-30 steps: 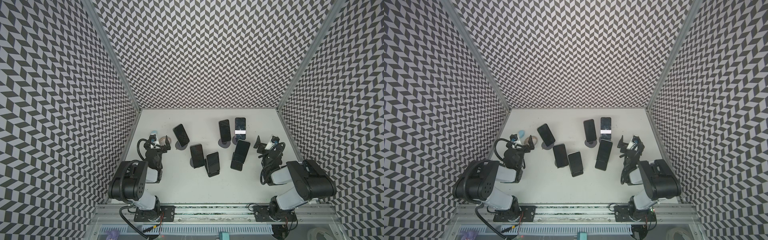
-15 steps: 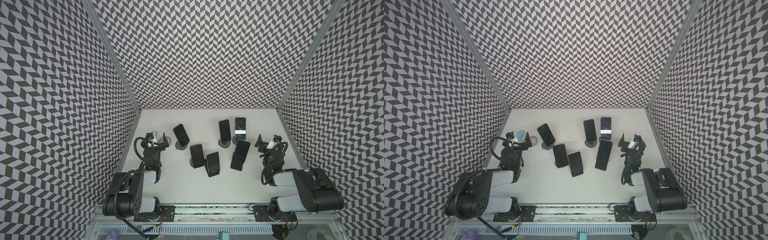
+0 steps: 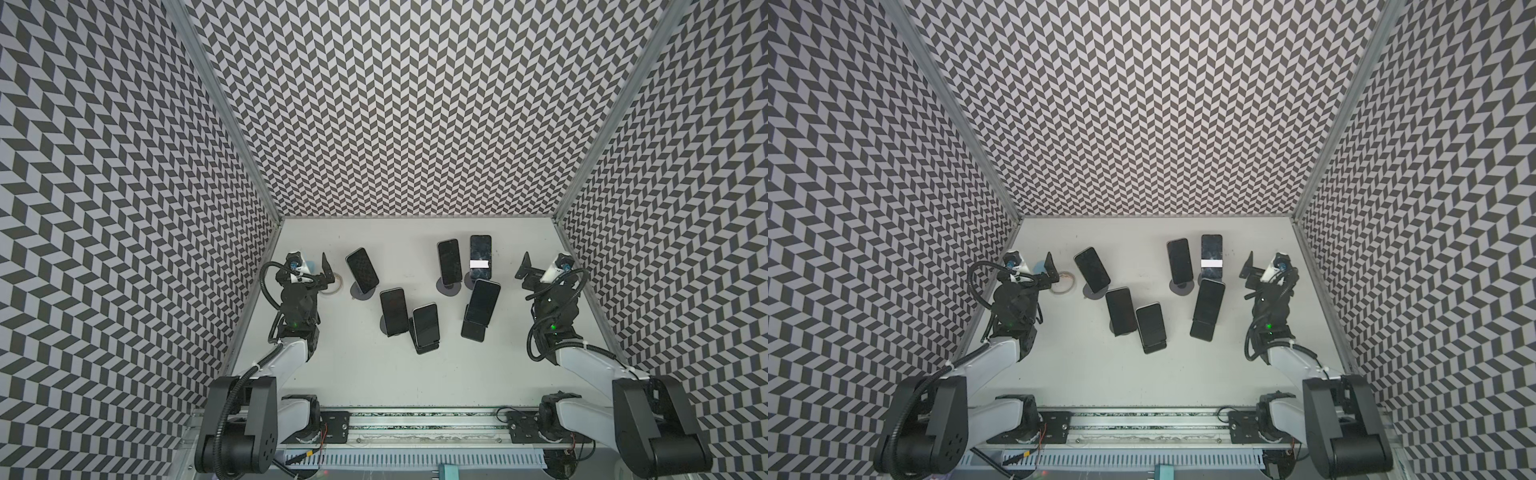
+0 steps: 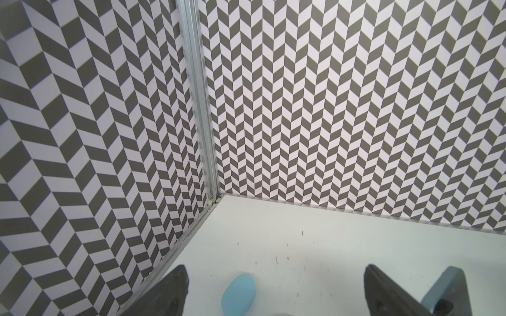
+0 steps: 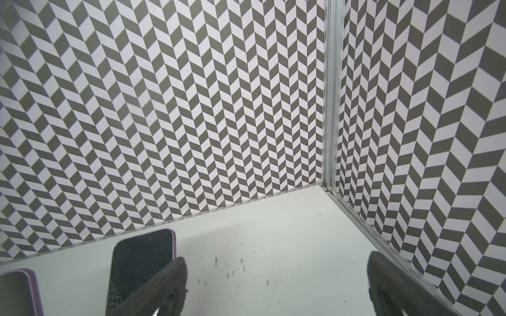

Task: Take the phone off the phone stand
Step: 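Raise both arms and extend them forward over the phone stands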

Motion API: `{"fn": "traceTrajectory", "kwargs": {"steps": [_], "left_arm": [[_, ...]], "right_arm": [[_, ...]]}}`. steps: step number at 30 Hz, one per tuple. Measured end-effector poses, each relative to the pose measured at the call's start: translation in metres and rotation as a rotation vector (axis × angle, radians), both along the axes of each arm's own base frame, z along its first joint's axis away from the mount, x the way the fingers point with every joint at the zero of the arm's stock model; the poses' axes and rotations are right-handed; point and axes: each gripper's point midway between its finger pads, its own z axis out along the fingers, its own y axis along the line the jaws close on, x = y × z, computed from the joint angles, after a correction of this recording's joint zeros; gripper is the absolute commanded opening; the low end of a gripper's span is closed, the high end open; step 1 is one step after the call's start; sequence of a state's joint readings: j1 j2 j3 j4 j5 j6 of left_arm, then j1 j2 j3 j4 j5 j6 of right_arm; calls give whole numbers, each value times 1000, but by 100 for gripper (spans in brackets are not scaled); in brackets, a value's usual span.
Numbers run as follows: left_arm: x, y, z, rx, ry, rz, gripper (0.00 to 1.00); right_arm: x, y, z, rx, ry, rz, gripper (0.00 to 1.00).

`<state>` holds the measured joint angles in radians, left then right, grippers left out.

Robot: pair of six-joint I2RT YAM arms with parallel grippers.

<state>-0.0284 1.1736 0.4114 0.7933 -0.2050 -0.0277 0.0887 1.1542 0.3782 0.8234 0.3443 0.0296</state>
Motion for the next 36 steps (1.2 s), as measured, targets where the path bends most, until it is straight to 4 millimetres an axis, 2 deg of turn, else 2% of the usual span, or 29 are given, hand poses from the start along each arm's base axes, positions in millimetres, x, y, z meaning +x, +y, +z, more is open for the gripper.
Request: {"fn": "traceTrajectory", "kwargs": {"steps": [10, 15, 22, 28, 32, 36], "left_arm": [[-8, -2, 52, 7, -23, -5, 100], [-11, -8, 80, -2, -34, -27, 100], [-20, -36, 116, -28, -59, -114, 99], [-28, -54, 139, -59, -54, -178, 98], [-35, -70, 162, -84, -53, -236, 97], [-46, -89, 176, -104, -51, -306, 96]], "right_arm": [[-15, 8, 33, 0, 35, 58, 99], [-18, 16, 63, 19, 55, 108, 99], [-26, 29, 112, 126, 66, 178, 99], [-31, 51, 131, 208, 130, 254, 100], [-39, 78, 137, 234, 175, 326, 100], [-52, 108, 143, 255, 208, 405, 99]]}}
